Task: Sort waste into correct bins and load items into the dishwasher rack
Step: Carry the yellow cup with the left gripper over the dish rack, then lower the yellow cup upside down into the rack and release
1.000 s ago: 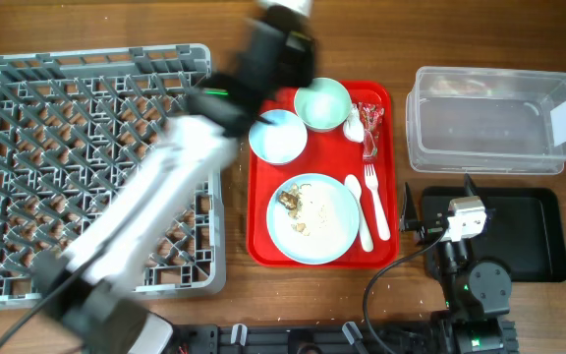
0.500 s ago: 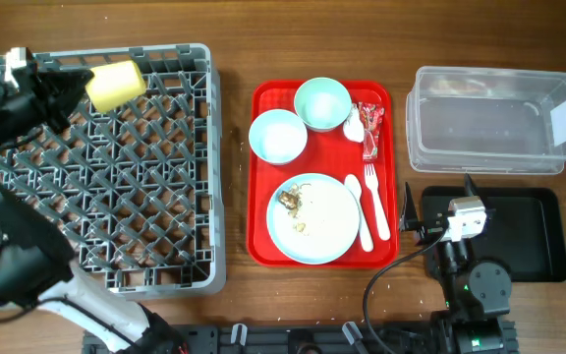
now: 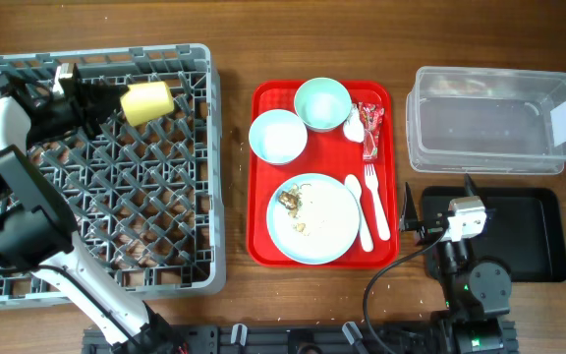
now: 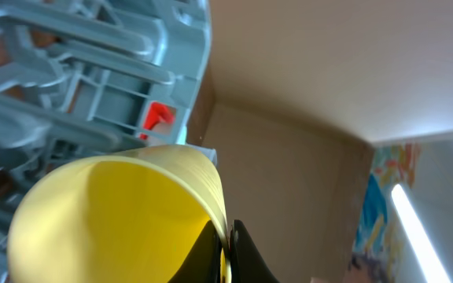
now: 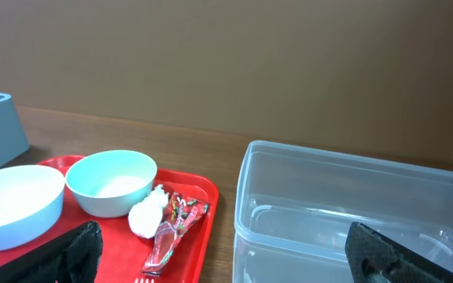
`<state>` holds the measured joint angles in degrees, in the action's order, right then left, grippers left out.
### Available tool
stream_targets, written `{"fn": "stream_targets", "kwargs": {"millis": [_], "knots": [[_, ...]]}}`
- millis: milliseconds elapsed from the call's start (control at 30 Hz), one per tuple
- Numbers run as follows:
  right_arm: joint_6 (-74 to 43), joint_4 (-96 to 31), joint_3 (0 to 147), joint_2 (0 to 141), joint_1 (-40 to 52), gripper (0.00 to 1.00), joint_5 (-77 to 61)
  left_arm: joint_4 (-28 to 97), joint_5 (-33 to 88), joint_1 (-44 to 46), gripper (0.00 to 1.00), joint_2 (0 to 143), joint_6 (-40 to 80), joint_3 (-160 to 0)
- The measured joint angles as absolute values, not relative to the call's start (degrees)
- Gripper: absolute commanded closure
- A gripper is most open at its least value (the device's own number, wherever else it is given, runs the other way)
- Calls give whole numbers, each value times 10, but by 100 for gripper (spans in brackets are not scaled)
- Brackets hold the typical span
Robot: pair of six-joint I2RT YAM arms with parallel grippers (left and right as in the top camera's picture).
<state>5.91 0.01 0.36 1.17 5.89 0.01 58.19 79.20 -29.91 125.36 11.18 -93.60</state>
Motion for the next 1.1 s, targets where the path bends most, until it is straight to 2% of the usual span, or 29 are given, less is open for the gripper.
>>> {"fn": "stream_targets", "kwargs": {"millis": [167,200,400,467,533,600,633,667,733,833,967,1100], "knots": [[59,0,4,12,59,0,0,609,747,-308,96,1254,139,-939],[59,0,4,12,59,0,0,610,735,-309,94,1254,143,-941],[59,0,4,12,59,0,0,620,607,-332,64,1252,159,-945],[59,0,4,12,59,0,0,638,566,-344,45,1235,157,-954],[59,0,4,12,59,0,0,668,525,-349,34,1210,156,-970],[59,0,4,12,59,0,0,712,466,-352,37,1162,158,-1032],[59,0,4,12,59,0,0,720,451,-353,43,1141,158,-1046],[59,0,4,12,59,0,0,729,435,-351,54,1104,158,-1059],[59,0,4,12,59,0,0,742,413,-343,83,1050,156,-1069],[59,0,4,12,59,0,0,787,299,-263,96,969,137,-1074],[59,0,4,12,59,0,0,762,137,-128,96,1000,131,-1072],[59,0,4,12,59,0,0,748,53,-83,96,1112,143,-1069]]}}
